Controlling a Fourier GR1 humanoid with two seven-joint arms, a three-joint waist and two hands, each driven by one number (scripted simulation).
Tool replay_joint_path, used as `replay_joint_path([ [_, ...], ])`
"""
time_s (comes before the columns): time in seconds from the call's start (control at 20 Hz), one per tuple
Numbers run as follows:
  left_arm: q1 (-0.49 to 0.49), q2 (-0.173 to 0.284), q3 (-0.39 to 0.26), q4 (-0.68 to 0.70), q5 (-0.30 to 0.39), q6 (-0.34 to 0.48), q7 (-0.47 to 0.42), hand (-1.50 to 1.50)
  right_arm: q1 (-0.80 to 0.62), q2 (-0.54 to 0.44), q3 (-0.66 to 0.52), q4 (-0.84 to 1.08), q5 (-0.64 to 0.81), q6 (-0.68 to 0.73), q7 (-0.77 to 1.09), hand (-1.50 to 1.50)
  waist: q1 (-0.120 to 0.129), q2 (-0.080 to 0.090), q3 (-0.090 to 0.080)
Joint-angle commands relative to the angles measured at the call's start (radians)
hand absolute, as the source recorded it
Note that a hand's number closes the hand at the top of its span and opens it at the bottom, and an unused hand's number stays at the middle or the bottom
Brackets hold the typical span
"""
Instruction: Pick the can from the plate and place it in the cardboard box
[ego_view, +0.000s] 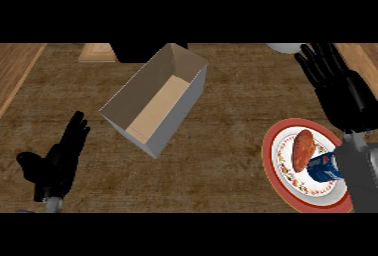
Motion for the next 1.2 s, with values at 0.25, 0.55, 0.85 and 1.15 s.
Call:
replay_joint_path([
  [0.25,-0.019,0.266,0.13,0.123,-0.187,0.059,0.011,0.0,0.341,-0.153,-0.17,0.068,-0.051,0.193,-0.144,-1.5,-0.035,0.022,0.007],
  [0.55,0.024,0.233,0.097,0.147,-0.184,0.036,-0.008,0.0,0.525,-0.234,-0.105,0.175,0.314,0.157,-0.537,-1.5,-0.021,0.024,0.007],
  [0.85,-0.096,0.209,0.1,0.245,-0.199,-0.003,0.003,0.0,0.531,-0.328,-0.192,0.429,0.328,0.369,-0.993,-1.5,-0.006,0.026,0.004],
  [1.15,-0.093,0.172,0.081,0.242,-0.245,0.033,-0.016,0.0,0.464,-0.485,-0.133,0.497,0.608,0.175,-0.982,-1.5,0.015,0.026,0.002],
])
